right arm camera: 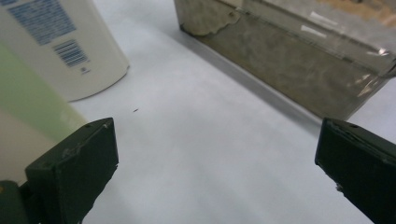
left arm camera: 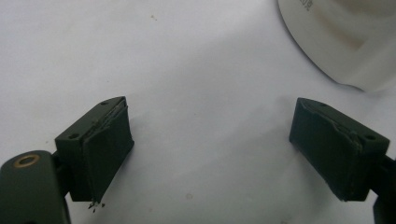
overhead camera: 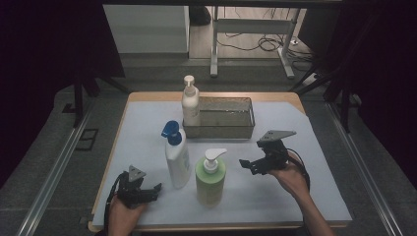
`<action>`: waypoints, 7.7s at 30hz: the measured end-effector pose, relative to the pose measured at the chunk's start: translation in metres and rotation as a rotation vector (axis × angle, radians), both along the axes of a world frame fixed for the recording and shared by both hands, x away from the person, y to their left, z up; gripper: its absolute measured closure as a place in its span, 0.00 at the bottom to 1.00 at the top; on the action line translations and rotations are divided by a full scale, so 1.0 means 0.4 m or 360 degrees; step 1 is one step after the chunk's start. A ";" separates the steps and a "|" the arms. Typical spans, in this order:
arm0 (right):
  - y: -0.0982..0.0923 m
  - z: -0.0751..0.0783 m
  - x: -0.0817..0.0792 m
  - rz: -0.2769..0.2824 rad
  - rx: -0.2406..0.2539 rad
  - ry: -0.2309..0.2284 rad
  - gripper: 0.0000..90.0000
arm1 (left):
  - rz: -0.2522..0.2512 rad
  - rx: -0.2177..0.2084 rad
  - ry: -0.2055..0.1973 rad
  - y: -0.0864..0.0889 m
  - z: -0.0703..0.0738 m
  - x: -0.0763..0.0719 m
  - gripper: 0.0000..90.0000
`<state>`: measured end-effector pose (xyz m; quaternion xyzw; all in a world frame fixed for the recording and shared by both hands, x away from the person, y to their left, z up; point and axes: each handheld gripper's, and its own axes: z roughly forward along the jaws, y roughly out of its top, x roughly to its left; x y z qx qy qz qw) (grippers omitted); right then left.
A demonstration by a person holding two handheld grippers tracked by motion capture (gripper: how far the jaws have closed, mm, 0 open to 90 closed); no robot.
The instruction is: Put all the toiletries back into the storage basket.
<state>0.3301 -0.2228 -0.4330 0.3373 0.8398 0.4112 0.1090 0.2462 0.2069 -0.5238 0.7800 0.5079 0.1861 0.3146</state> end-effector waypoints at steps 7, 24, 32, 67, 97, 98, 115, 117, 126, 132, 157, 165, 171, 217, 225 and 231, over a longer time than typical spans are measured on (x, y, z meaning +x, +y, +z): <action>-0.009 -0.016 -0.039 0.0056 0.0011 0.0023 0.00 | 0.0000 -0.0003 0.0001 -0.001 0.000 0.000 0.14; 0.011 -0.041 -0.132 0.0160 0.0038 0.0084 0.00 | 0.0001 -0.0003 0.0000 -0.001 0.000 0.000 0.14; 0.049 -0.047 -0.165 0.0248 0.0030 0.0080 0.00 | 0.0001 -0.0003 0.0000 -0.001 0.000 0.000 0.14; 0.230 0.004 -0.185 0.0434 0.0082 -0.0081 0.04 | -0.0001 -0.0002 0.0003 -0.001 0.000 0.000 0.14; 0.271 0.022 -0.187 0.0396 -0.0022 -0.0161 0.13 | -0.0002 -0.0001 0.0005 0.000 0.000 0.000 0.14; 0.271 0.023 -0.187 0.0392 -0.0027 -0.0169 0.13 | -0.0002 -0.0001 0.0005 0.000 0.000 0.000 0.14; 0.249 0.065 -0.141 0.0296 -0.0038 -0.0179 0.13 | -0.0003 0.0000 0.0005 0.000 0.000 0.000 0.14; 0.247 0.071 -0.132 0.0279 -0.0036 -0.0187 0.13 | -0.0002 -0.0001 0.0005 0.000 0.000 0.000 0.14; 0.242 0.107 -0.084 0.0201 -0.0034 -0.0225 0.13 | -0.0001 -0.0001 0.0005 0.000 0.000 0.000 0.14; 0.242 0.119 -0.054 0.0160 -0.0029 -0.0225 0.13 | -0.0001 0.0001 0.0004 0.000 0.001 0.000 0.14; 0.254 0.177 0.058 0.0038 -0.0030 -0.0248 0.13 | 0.0000 0.0001 0.0001 0.000 0.000 0.000 0.14; 0.261 0.199 0.093 0.0001 -0.0030 -0.0242 0.13 | 0.0000 0.0001 0.0002 0.000 0.000 0.000 0.14; 0.269 0.209 0.120 -0.0018 -0.0034 -0.0238 0.13 | 0.0000 0.0001 0.0002 0.000 0.000 0.001 0.14; 0.291 0.242 0.325 -0.0290 -0.0051 -0.0280 0.13 | -0.0002 0.0001 0.0003 0.000 0.000 0.001 0.14; 0.293 0.209 0.356 -0.0313 -0.0059 -0.0257 0.13 | -0.0005 0.0003 0.0005 0.001 0.001 0.001 0.14; 0.291 0.182 0.369 -0.0323 -0.0072 -0.0246 0.13 | -0.0006 0.0005 0.0005 0.001 0.001 0.001 0.14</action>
